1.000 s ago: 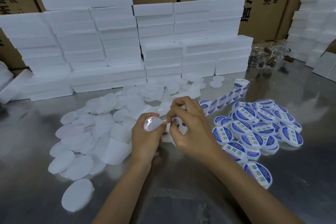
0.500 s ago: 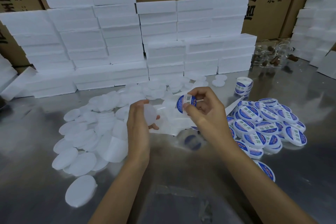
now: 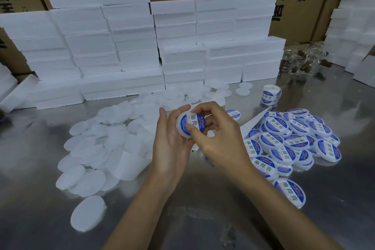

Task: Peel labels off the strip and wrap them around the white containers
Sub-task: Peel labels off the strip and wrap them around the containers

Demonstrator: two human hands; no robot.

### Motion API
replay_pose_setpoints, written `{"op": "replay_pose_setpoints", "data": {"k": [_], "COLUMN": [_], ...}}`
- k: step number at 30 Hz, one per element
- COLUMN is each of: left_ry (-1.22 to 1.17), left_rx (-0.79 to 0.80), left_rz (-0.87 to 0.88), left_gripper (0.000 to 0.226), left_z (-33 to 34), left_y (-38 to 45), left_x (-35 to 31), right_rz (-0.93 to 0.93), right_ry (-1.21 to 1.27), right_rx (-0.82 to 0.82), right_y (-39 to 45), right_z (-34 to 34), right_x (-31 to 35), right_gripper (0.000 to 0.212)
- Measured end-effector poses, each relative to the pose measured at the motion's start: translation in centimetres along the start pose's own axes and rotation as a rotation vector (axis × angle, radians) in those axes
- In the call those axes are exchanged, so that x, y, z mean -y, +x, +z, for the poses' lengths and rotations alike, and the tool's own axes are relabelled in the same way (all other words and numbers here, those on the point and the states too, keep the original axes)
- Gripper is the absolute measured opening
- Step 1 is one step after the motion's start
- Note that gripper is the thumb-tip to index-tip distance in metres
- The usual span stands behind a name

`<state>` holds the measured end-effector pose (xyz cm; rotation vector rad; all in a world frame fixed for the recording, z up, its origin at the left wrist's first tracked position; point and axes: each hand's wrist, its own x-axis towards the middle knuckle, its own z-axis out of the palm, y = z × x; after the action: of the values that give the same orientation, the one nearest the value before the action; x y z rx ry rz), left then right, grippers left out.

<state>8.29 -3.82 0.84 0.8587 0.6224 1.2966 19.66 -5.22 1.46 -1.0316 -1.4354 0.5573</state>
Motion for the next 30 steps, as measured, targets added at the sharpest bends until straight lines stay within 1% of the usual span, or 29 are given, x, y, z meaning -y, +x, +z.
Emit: {"op": "replay_pose_setpoints", "data": {"k": [3,6,10,13,16,18,20,21,24,25,26,27,30], "left_ry": [0.023,0.108,0.191,0.204,0.137,0.057,-0.027,-0.063,-0.163,-0.184,-0.200,-0.213,-0.232], "left_rx": [0.000,0.019,0.085,0.083,0.046,0.021,-0.001,-0.010,-0.033,-0.035,-0.034,-0.028,0.025], "left_rz": [0.018,0.056,0.121,0.130,0.091,0.060,0.032,0.018,-0.029,-0.042,-0.054,-0.065,-0.094], "left_gripper": [0.069,0.069,0.055,0.051,0.052,0.053,0.053,0.052,0.047,0.048,0.049,0.051,0.049], "left_z": [0.2,0.3,0.4,0.1,0.1,0.2,0.3,0.3,0.3,0.4,0.4,0.6,1.1], "left_y": [-0.1,-0.1,0.0,0.0,0.0,-0.1,-0.1,-0.1,-0.2,-0.2,-0.3,-0.3,-0.6], "left_x": [0.1,0.2,0.5,0.6,0.5,0.3,0.0,-0.1,-0.4,-0.4,-0.4,-0.4,-0.1], "right_rz": [-0.007,-0.019,0.009,-0.004,-0.080,-0.140,-0.156,-0.144,-0.042,-0.005,0.015,0.020,-0.015], "right_ry": [-0.045,-0.093,-0.121,-0.280,-0.437,-0.495,-0.535,-0.543,-0.467,-0.429,-0.416,-0.432,-0.533], "right_rx": [0.008,0.001,-0.018,-0.040,-0.077,-0.101,-0.111,-0.095,-0.016,-0.020,-0.042,-0.070,-0.147], "right_y": [0.0,0.0,0.3,0.3,0.2,0.0,0.0,0.0,0.2,0.2,0.2,0.2,0.2], "right_z": [-0.1,0.0,-0.3,-0.4,-0.4,-0.2,-0.1,-0.1,-0.3,-0.3,-0.3,-0.3,-0.4], "right_x": [-0.3,-0.5,-1.0,-1.4,-1.5,-1.5,-1.4,-1.5,-1.8,-1.9,-2.1,-2.2,-2.4], "right_gripper": [0.030,0.029,0.029,0.029,0.031,0.032,0.037,0.044,0.085,0.093,0.094,0.092,0.074]}}
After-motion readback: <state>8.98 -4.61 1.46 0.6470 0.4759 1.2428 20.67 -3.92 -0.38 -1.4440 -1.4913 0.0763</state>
